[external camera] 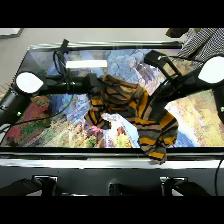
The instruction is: Fold the clothes and pants, and hang the long-sleeved shirts on hangers.
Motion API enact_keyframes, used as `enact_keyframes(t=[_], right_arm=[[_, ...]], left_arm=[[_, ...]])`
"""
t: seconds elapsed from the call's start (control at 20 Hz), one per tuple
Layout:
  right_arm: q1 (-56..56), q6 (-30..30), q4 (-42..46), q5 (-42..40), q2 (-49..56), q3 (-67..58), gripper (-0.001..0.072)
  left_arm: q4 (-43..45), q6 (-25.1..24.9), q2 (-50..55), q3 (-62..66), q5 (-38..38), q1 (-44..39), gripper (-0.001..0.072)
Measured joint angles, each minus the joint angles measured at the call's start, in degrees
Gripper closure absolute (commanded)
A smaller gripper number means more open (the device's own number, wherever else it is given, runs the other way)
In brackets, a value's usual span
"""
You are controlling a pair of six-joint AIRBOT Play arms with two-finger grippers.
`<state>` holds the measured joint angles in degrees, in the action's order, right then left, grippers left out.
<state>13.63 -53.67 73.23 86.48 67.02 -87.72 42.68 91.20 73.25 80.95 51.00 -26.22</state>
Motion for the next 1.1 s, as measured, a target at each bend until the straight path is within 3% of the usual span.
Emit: enact_keyframes(t=[0.45,0.5,0.6,0.65,0.7,0.95,1.1], right_arm=[[2.9,1.0,-1.0,-3.5,-0.8,0.0,0.0696],[3.0,1.0,-0.7,-3.7,-1.1,0.0,0.0696],[3.0,1.4,0.1,-4.0,-1.9,0.0,0.0696],[3.0,1.6,0.3,-4.0,-2.3,0.0,0.0696],[3.0,1.9,0.5,-4.0,-2.7,0.0,0.0695],[3.0,4.4,0.4,-3.4,-3.6,0.0,0.0694],[3.0,8.2,-0.4,-3.0,-3.8,0.0,0.0693]], left_arm=[[7.9,-0.9,0.0,-1.6,1.2,-5.9,0.0677],[8.5,-1.8,0.0,-1.6,1.7,-5.9,0.0572],[9.8,-3.1,-0.1,-1.7,3.1,-5.6,0.0149],[10.3,-3.6,-0.3,-1.7,3.6,-5.2,0.0056],[10.8,-3.9,-0.6,-1.7,3.9,-4.3,0.0029],[11.7,-8.7,-5.1,-1.4,5.6,3.0,0.0034],[12.0,-16.1,-8.0,-1.3,8.5,9.4,0.0036]])
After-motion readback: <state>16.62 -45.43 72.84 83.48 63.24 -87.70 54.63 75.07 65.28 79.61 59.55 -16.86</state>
